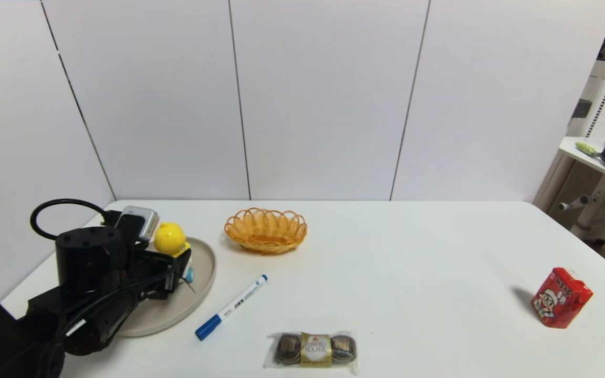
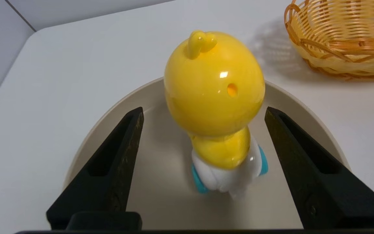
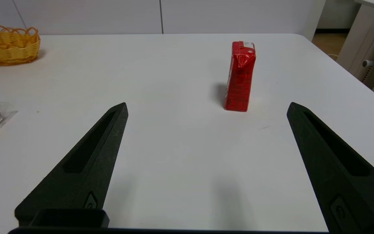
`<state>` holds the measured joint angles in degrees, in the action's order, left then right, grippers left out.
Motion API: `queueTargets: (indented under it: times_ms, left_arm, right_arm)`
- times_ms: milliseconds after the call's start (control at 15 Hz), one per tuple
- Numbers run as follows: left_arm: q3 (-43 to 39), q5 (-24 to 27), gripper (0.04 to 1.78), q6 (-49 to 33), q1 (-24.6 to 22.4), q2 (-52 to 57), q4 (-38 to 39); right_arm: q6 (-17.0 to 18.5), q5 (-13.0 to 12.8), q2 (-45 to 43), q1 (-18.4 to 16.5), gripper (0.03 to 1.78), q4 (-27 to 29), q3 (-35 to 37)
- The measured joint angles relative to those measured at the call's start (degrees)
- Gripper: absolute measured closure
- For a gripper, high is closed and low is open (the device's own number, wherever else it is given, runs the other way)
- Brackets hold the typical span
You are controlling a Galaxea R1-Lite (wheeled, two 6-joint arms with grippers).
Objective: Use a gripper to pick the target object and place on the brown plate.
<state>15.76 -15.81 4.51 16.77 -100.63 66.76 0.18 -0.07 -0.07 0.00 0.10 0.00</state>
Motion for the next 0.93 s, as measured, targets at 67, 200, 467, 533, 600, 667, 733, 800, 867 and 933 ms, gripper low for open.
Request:
queueTargets:
  times_ms: [67,200,467,533,600,667,733,800,867,933]
  left_arm:
    - [-0.4,0.0,0.41,1.2,0.0,3.5,-3.6]
    - [-0.9,0.2,0.34,2.6,0.0,11.5,-12.8]
    - [-2.1,3.2,0.26,3.1,-0.3,30.6,-35.1]
    - [-2.7,4.4,0.24,3.0,-0.9,35.5,-40.0]
    - [-3.4,5.3,0.22,3.0,-1.7,39.9,-43.4]
    - [-4.4,5.9,0.21,3.0,-3.0,44.1,-45.6]
    - [-5.7,6.3,0.20,3.1,-4.5,48.5,-46.8]
    - [-7.1,6.6,0.19,3.1,-6.0,52.5,-47.2]
    - [-8.7,6.8,0.18,3.1,-7.4,56.4,-47.5]
    - [-10.4,6.9,0.17,3.0,-8.7,60.6,-47.7]
  right_arm:
    - [0.0,0.0,0.0,0.0,0.12,0.0,0.0]
    - [0.0,0.0,0.0,0.0,0.12,0.0,0.0]
    - [0.0,0.0,0.0,0.0,0.12,0.0,0.0]
    - [0.0,0.0,0.0,0.0,0.12,0.0,0.0]
    - [0.0,0.0,0.0,0.0,0.12,0.0,0.0]
    - [0.0,0.0,0.0,0.0,0.12,0.0,0.0]
    - [0.0,0.0,0.0,0.0,0.12,0.0,0.0]
    - [0.0,0.0,0.0,0.0,0.12,0.0,0.0]
    - [0.0,0.0,0.0,0.0,0.12,0.0,0.0]
    - [0.0,0.0,0.0,0.0,0.12,0.0,0.0]
